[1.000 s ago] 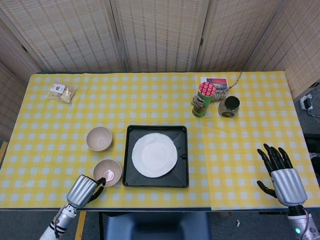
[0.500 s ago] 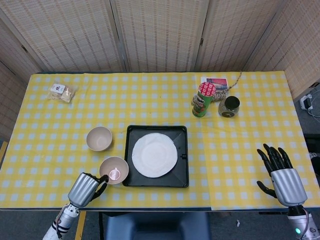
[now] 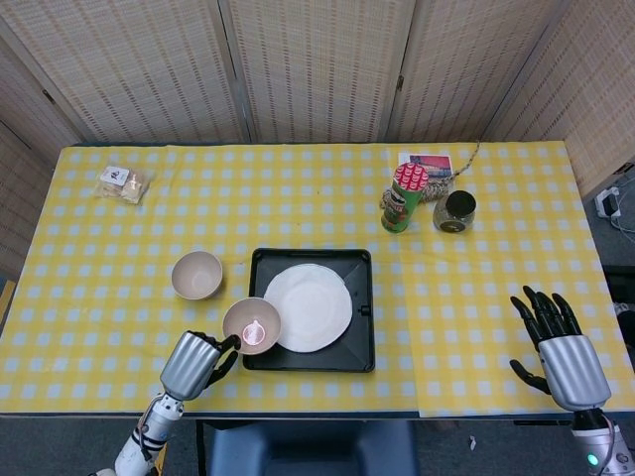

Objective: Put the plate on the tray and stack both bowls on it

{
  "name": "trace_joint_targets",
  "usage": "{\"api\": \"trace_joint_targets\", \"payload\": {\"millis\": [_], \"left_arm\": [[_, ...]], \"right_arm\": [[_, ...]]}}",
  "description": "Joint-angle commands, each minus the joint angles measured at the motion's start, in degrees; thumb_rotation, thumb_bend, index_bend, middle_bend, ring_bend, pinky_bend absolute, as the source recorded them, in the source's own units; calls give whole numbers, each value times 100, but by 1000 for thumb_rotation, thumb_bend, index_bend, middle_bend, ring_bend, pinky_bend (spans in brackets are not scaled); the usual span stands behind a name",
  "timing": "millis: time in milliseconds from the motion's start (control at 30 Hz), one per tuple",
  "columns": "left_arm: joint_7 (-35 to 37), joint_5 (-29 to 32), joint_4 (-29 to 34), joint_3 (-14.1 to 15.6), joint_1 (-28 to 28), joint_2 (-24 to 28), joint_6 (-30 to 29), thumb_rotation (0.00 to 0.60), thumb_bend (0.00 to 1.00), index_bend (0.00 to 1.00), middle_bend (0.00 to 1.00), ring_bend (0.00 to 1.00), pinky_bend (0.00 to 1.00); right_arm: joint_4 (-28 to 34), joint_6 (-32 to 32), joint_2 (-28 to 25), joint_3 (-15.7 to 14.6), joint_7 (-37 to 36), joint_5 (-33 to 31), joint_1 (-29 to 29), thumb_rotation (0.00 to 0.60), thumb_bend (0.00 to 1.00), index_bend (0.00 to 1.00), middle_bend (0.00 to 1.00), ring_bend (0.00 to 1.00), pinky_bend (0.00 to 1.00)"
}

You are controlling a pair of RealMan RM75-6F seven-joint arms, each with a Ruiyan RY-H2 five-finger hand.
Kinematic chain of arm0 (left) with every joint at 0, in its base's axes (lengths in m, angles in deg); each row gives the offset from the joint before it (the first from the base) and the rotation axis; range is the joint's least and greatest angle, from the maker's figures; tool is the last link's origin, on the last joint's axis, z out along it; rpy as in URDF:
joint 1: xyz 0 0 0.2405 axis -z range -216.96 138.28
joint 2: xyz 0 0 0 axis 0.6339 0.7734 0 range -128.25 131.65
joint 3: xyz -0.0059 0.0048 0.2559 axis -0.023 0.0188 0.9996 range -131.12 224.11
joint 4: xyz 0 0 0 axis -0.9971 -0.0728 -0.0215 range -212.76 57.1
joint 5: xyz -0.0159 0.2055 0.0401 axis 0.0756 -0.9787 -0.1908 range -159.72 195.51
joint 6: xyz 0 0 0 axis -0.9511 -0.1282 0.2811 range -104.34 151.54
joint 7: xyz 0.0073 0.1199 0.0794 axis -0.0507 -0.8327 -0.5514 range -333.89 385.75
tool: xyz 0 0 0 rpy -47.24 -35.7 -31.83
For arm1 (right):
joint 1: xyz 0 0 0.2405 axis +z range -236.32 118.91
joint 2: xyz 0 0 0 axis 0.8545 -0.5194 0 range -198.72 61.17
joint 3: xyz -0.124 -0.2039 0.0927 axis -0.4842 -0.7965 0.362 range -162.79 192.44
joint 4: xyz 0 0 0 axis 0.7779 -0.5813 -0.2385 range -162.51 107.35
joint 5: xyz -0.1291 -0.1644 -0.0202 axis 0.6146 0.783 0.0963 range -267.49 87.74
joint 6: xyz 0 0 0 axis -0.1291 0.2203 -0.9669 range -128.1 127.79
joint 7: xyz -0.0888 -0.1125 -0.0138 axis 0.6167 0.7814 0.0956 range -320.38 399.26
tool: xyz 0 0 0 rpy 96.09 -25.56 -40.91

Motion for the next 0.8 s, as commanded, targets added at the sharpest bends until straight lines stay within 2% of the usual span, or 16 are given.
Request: {"api": "trace_joint_targets", "payload": {"millis": [33, 467, 800], "left_arm": [[-10, 109, -90, -123, 135, -241, 141, 600, 470, 580, 1000, 1000, 1000], [-10, 354, -723, -507, 641, -1072, 448, 600, 471, 578, 1000, 1000, 1000], [159, 507, -1440, -613, 1001, -1800, 608, 600, 478, 578, 1000, 1000, 1000]], "right_arm": [[4, -39, -29, 2, -57, 11, -21, 600, 232, 0, 0, 0, 0], [13, -223, -130, -9, -275, -12, -166, 600, 231, 0, 0, 0, 0], [4, -399, -127, 16, -278, -158, -352, 600, 231, 0, 0, 0, 0]]}}
